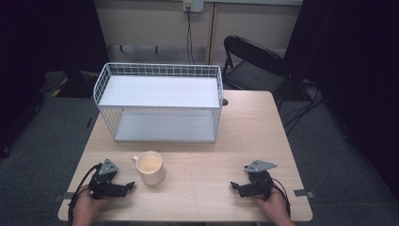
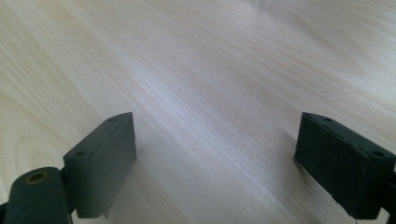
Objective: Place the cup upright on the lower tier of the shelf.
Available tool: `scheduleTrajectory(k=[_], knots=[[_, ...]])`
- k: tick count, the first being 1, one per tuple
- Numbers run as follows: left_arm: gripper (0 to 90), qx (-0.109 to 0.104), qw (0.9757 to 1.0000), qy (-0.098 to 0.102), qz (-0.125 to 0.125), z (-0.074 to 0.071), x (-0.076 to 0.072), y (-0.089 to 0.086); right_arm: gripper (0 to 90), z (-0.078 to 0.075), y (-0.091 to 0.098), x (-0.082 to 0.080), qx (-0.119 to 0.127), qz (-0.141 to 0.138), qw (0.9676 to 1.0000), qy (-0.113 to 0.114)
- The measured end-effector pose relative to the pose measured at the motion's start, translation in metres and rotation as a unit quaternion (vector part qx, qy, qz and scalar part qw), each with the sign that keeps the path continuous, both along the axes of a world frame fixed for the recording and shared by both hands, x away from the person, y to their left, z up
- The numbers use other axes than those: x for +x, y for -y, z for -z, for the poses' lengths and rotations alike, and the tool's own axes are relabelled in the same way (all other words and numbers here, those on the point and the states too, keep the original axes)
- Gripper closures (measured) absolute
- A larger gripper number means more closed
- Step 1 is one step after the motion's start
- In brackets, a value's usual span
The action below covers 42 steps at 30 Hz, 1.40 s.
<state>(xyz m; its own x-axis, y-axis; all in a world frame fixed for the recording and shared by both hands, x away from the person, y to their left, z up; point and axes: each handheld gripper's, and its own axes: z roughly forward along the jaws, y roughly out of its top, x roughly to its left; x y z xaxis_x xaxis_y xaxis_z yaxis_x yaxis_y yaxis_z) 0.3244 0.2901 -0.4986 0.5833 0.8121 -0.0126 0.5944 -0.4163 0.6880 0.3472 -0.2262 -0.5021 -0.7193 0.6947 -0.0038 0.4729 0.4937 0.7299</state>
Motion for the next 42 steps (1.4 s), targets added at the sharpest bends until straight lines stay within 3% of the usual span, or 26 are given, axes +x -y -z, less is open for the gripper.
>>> scheduleTrajectory(k=[5,10,15,16,20,23,27,34,39,42], knots=[[7.3,-0.013,0.9996,0.02,0.016,0.005,0.0,-0.004,11.6,0.0,0.0,0.0,0.0,0.0,1.0,0.0],[4.2,-0.015,0.9994,0.021,0.021,0.006,0.0,-0.005,11.6,0.0,0.0,0.0,0.0,0.0,1.0,0.0],[0.0,-0.011,0.9997,0.016,0.014,0.007,0.002,-0.005,11.6,0.0,0.0,0.0,0.0,-0.001,1.0,0.001],[0.0,-0.003,0.9999,0.004,0.01,0.004,0.003,-0.006,11.6,0.0,0.0,0.0,0.0,-0.002,1.0,0.001],[3.9,0.007,0.9999,0.0,0.01,0.001,0.003,-0.006,11.6,0.0,0.0,0.0,0.001,-0.001,1.0,0.0],[12.4,0.02,0.9995,0.016,0.017,-0.005,0.001,-0.006,11.6,0.0,0.0,0.0,0.001,-0.001,1.0,0.0],[15.2,0.006,0.9993,0.031,0.018,-0.018,0.0,-0.008,11.6,0.0,0.0,0.0,0.001,-0.002,1.0,0.001],[15.7,-0.015,0.9995,0.026,0.009,-0.037,-0.001,-0.007,11.6,0.0,0.0,0.0,0.001,-0.002,1.0,0.001],[16.4,-0.002,0.9994,0.029,0.018,-0.048,-0.002,-0.002,11.6,0.0,0.001,0.0,0.001,-0.002,1.0,0.001],[16.7,-0.012,0.9993,0.03,0.018,-0.055,-0.003,0.001,11.6,0.0,0.001,0.0,0.0,-0.002,1.0,0.001]])
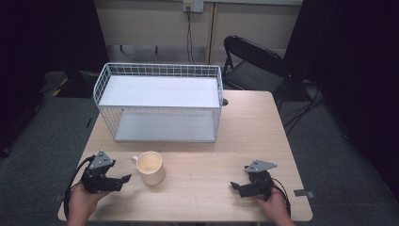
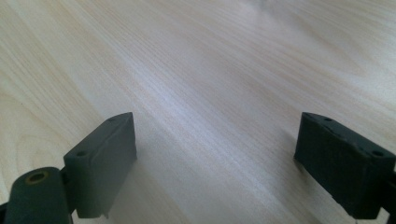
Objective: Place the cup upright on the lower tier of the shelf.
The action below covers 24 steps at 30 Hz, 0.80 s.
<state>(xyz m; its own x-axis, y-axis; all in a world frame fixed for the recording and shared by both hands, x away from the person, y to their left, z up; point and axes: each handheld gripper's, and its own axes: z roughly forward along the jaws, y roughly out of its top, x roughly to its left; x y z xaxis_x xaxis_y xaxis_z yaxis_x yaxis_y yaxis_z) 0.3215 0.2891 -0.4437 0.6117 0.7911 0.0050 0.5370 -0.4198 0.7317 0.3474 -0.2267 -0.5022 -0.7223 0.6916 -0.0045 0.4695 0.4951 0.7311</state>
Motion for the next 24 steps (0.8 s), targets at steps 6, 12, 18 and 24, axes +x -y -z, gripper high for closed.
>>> scheduleTrajectory(k=[6,12,18,24], knots=[[17.5,-0.005,0.9999,0.008,0.002,-0.014,-0.002,0.005,11.6,0.0,0.0,0.0,0.0,0.001,1.0,0.0],[17.9,-0.023,0.9997,-0.004,-0.009,-0.023,-0.003,0.006,11.6,0.0,0.0,0.0,0.0,0.0,1.0,0.0],[18.1,-0.043,0.9989,-0.008,-0.019,-0.031,-0.004,0.011,11.7,0.0,0.0,0.0,0.0,0.001,1.0,0.0],[18.9,-0.05,0.9984,-0.025,-0.013,-0.031,-0.001,0.023,11.6,0.0,0.0,0.0,0.0,0.001,1.0,0.0]])
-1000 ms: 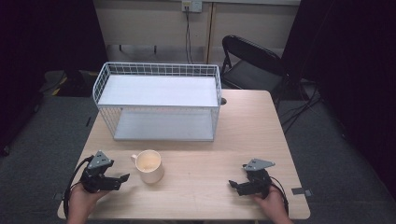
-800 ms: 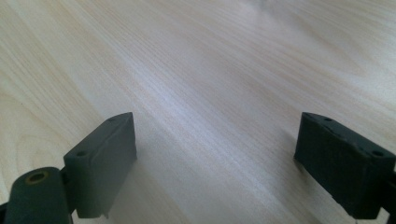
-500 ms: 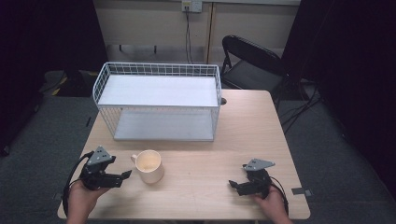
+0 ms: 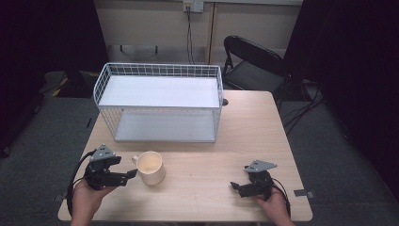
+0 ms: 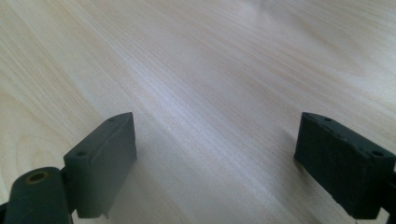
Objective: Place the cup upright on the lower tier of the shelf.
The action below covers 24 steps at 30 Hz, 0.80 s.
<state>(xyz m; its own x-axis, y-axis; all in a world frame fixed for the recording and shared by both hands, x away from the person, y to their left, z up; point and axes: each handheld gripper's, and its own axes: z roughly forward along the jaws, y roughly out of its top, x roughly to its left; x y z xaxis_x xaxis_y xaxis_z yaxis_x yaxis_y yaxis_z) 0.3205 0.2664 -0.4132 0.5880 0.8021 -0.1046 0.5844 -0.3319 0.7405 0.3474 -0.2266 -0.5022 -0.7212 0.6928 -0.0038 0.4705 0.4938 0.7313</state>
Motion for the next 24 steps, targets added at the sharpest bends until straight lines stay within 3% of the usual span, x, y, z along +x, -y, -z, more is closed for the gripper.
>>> scheduleTrajectory(k=[11,24], knots=[[21.0,-0.009,0.9999,0.001,-0.006,0.0,0.008,0.014,11.7,0.0,0.0,0.0,0.0,0.0,1.0,0.0],[23.6,0.005,1.0,-0.001,-0.004,0.006,0.025,0.027,11.7,0.0,0.0,0.0,0.0,0.0,1.0,0.0]])
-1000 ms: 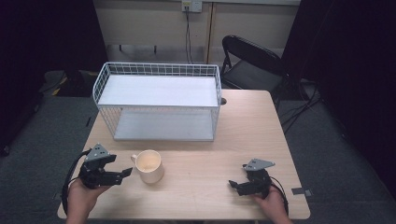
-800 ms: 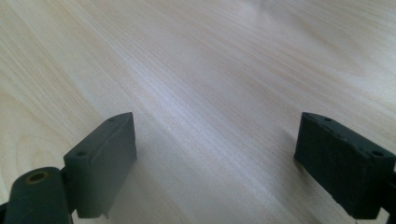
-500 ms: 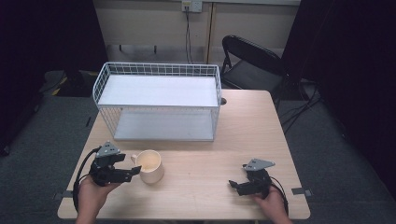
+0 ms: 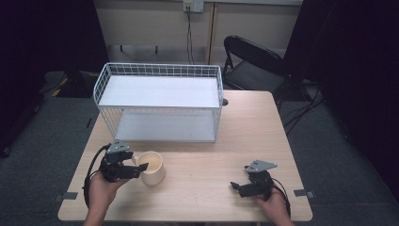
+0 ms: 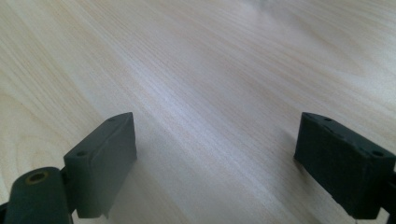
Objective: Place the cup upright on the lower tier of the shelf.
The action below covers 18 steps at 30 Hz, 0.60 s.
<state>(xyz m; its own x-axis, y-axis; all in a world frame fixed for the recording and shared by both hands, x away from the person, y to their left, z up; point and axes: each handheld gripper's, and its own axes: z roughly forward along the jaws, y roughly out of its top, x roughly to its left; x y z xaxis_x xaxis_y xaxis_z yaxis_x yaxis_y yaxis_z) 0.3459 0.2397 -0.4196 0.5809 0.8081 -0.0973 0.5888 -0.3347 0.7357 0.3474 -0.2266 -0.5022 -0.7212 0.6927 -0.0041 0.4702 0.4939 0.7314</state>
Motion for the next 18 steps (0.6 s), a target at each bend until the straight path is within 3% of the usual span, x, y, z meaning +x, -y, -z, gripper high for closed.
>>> scheduleTrajectory(k=[10,18], knots=[[25.3,0.005,1.0,0.004,-0.004,0.003,0.01,0.004,11.7,0.0,0.0,0.0,0.0,0.0,1.0,0.0],[33.8,0.008,1.0,0.005,0.002,0.007,0.017,0.007,11.7,0.0,0.0,0.0,0.0,0.0,1.0,0.0]])
